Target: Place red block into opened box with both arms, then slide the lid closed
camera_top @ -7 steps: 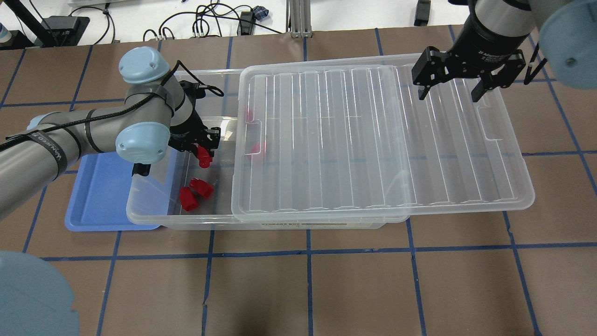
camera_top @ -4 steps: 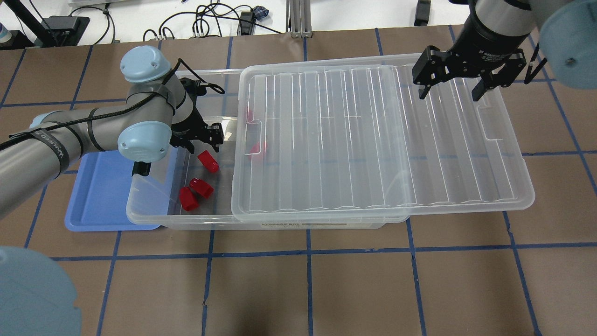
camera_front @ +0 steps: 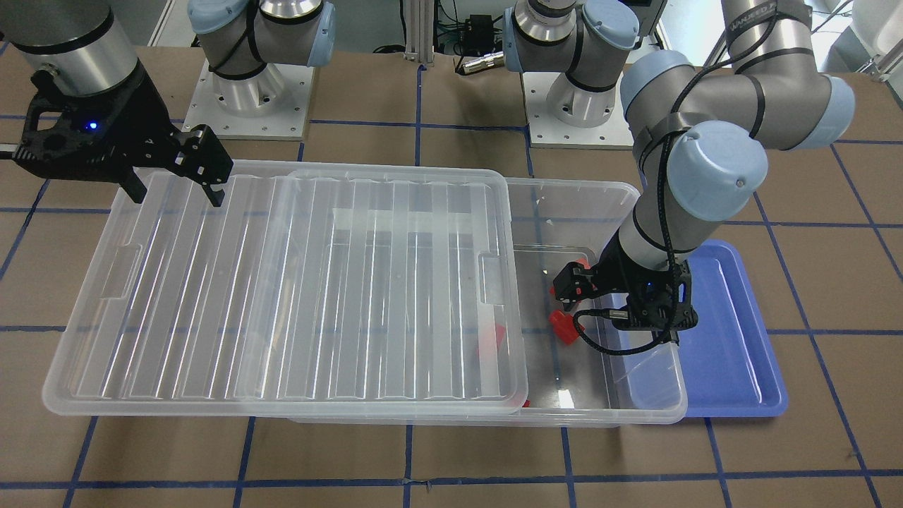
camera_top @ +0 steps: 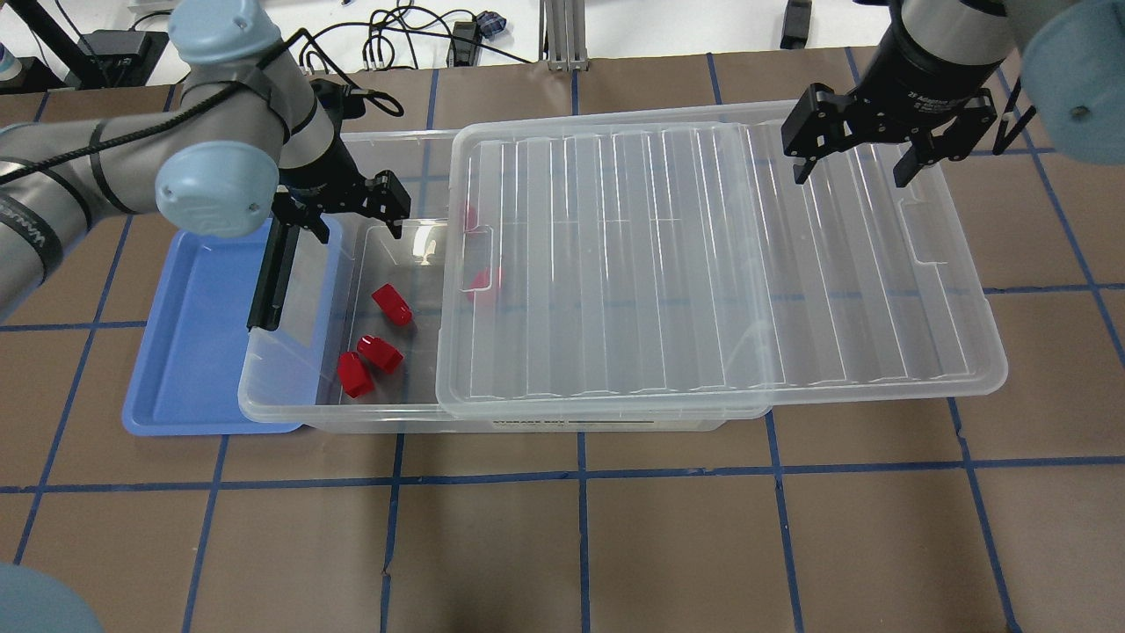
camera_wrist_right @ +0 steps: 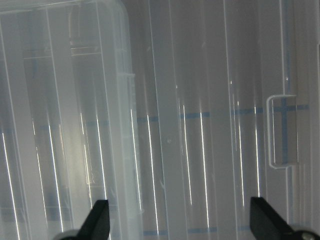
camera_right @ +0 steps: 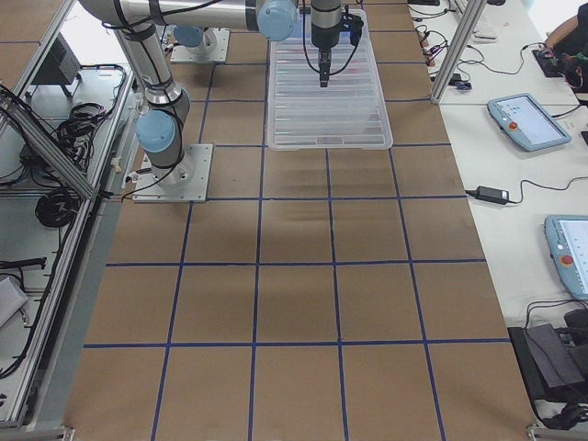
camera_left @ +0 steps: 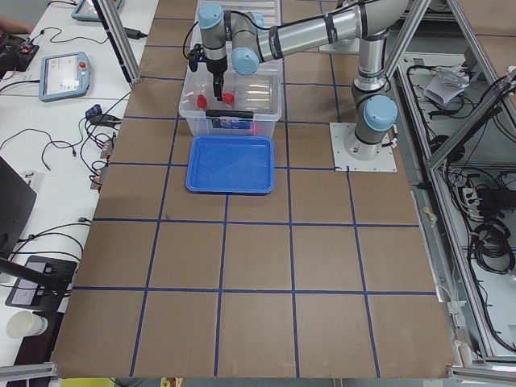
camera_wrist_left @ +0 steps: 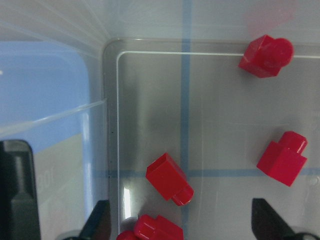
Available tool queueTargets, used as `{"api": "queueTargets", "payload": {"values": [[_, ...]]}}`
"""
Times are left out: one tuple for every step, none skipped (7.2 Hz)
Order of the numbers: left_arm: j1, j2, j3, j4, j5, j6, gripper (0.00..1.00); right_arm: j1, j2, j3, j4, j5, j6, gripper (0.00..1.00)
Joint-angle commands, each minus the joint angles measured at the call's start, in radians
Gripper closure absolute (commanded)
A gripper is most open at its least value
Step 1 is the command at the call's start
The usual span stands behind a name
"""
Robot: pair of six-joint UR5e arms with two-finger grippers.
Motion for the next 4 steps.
{"api": "queueTargets", "payload": {"values": [[-0.003,0.072,0.04,-0.103,0.009,0.007,0.0,-0.112,0.001,-0.004,0.001,0.003,-0.071,0.0],[-0.002,0.108,0.051,-0.122,0.032,0.009,0.0,-0.199,0.002,-0.002,0.009,0.005,-0.127,0.0],[-0.002,0.132,0.105,-0.212,0.033,0.009,0.0,-0.296,0.005,0.007,0.013,0.006,-0.253,0.0],[0.005,0.129,0.167,-0.287,0.032,0.009,0.0,-0.377,0.015,0.013,0.016,0.008,-0.405,0.0]]}}
